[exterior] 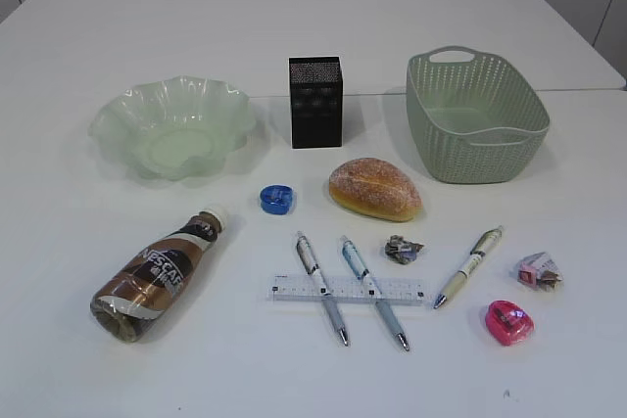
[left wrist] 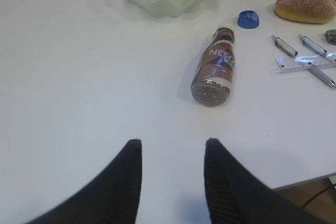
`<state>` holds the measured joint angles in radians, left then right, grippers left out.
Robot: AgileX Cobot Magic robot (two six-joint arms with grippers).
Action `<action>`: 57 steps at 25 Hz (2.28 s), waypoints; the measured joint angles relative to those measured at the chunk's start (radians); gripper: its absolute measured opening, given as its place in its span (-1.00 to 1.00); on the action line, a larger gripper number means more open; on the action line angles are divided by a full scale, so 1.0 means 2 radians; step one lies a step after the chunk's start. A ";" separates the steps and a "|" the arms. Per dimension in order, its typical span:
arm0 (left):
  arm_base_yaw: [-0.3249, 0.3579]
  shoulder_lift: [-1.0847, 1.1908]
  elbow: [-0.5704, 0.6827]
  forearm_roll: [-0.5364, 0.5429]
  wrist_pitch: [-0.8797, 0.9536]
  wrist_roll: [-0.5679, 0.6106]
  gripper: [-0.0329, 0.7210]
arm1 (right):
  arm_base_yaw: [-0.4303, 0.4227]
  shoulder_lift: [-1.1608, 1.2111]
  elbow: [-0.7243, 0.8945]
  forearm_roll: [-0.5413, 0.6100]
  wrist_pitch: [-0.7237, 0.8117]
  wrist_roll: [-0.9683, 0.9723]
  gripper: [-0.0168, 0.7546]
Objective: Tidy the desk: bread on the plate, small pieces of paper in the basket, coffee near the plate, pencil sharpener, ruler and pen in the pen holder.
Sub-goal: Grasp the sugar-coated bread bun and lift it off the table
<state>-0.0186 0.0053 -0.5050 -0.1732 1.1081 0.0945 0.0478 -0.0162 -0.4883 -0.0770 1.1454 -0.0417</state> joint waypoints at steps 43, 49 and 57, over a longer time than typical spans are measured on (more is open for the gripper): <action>-0.020 0.210 -0.308 -0.026 -0.124 0.040 -0.18 | 0.018 0.168 -0.204 0.028 -0.222 -0.007 -0.26; -0.132 0.336 -0.385 0.049 -0.083 0.036 -0.18 | 0.044 0.336 -0.320 0.024 -0.225 -0.032 -0.26; -0.194 0.438 -0.388 0.168 -0.008 -0.051 -0.18 | 0.083 0.428 -0.351 0.039 -0.123 -0.057 -0.26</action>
<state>-0.4071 0.8811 -1.2808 0.1635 1.0914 -0.0065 0.2133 0.8389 -1.1900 0.0000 0.8997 -0.1554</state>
